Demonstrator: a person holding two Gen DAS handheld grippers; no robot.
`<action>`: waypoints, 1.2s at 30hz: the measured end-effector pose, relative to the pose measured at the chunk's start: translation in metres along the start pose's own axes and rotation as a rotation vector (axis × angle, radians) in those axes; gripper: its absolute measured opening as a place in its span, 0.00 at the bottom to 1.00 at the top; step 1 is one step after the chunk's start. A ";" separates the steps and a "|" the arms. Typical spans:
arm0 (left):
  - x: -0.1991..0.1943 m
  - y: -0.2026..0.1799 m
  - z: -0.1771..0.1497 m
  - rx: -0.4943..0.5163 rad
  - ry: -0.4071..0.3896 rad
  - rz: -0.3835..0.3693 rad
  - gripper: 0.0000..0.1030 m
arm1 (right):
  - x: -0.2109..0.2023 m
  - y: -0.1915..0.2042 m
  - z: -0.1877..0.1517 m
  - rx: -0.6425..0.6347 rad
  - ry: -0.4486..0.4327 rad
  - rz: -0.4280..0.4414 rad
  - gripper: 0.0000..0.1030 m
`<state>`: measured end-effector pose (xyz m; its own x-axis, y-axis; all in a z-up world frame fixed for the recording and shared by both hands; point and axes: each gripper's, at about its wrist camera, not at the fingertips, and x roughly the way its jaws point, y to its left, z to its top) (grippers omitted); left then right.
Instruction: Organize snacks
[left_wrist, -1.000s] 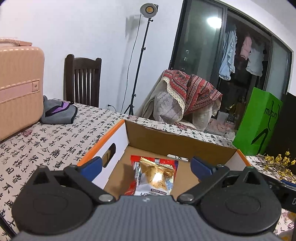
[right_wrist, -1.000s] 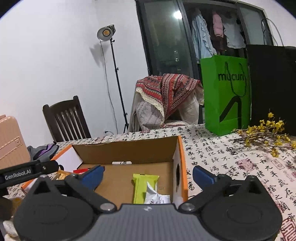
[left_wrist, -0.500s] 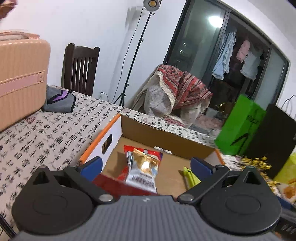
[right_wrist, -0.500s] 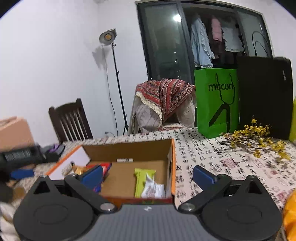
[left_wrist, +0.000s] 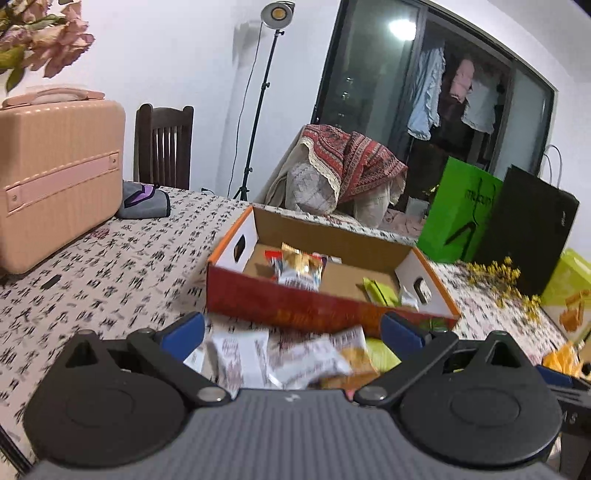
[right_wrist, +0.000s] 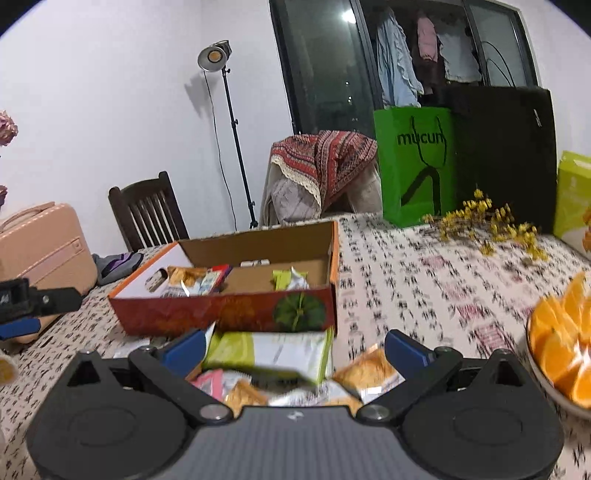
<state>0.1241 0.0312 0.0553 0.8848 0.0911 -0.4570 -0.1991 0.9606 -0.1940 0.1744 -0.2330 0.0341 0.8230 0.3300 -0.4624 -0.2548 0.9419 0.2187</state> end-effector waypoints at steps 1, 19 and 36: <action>-0.004 0.001 -0.004 0.002 0.003 0.002 1.00 | -0.004 0.000 -0.003 0.001 0.003 0.005 1.00; -0.049 0.003 -0.043 0.055 0.009 0.026 1.00 | -0.037 0.000 -0.043 -0.031 0.036 0.038 1.00; -0.036 0.031 -0.052 0.042 0.060 0.040 1.00 | -0.012 0.024 -0.054 -0.160 0.126 0.007 0.82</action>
<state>0.0639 0.0443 0.0201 0.8496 0.1146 -0.5148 -0.2145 0.9669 -0.1386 0.1311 -0.2111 -0.0011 0.7535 0.3323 -0.5673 -0.3461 0.9341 0.0874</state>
